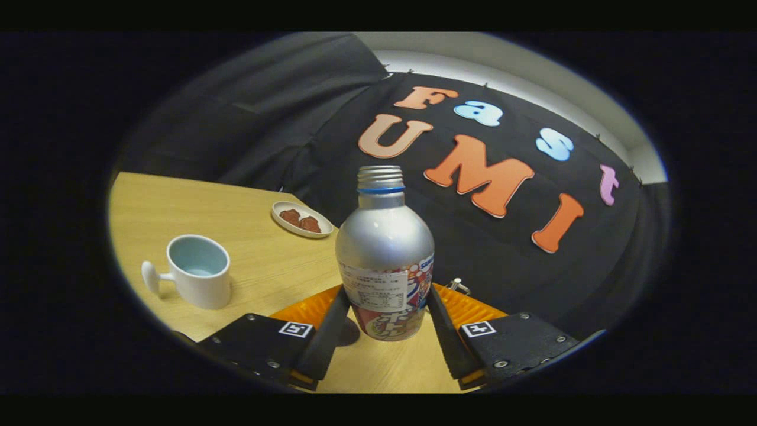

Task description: Take the bottle from table, then pour the juice into the cup, finally place the bottle on the coaster

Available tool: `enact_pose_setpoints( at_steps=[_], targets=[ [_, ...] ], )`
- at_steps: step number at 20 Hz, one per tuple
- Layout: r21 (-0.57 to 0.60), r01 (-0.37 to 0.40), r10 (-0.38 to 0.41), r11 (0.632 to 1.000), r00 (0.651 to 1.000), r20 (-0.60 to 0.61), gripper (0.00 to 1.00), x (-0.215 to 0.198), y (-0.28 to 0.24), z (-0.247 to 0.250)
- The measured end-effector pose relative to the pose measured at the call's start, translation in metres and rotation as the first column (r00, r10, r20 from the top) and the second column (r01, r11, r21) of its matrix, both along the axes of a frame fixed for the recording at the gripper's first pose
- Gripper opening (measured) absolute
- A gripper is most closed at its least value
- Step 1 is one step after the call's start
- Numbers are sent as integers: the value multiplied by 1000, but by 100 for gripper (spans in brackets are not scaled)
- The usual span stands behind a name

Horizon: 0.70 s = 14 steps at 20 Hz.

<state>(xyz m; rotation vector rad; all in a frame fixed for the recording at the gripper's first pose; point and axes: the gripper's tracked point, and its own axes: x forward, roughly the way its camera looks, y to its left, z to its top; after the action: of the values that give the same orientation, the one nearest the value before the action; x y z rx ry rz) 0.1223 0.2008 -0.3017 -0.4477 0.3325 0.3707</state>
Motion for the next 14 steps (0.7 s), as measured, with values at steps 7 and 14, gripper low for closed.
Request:
enact_pose_setpoints(
  at_steps=[7, 14],
  targets=[
    [266, 131, -86, 955, 980, -177, 76, 8, 3, -30],
    [294, 151, -80, 944, 967, -240, 77, 8, 9, -64]
  ],
)
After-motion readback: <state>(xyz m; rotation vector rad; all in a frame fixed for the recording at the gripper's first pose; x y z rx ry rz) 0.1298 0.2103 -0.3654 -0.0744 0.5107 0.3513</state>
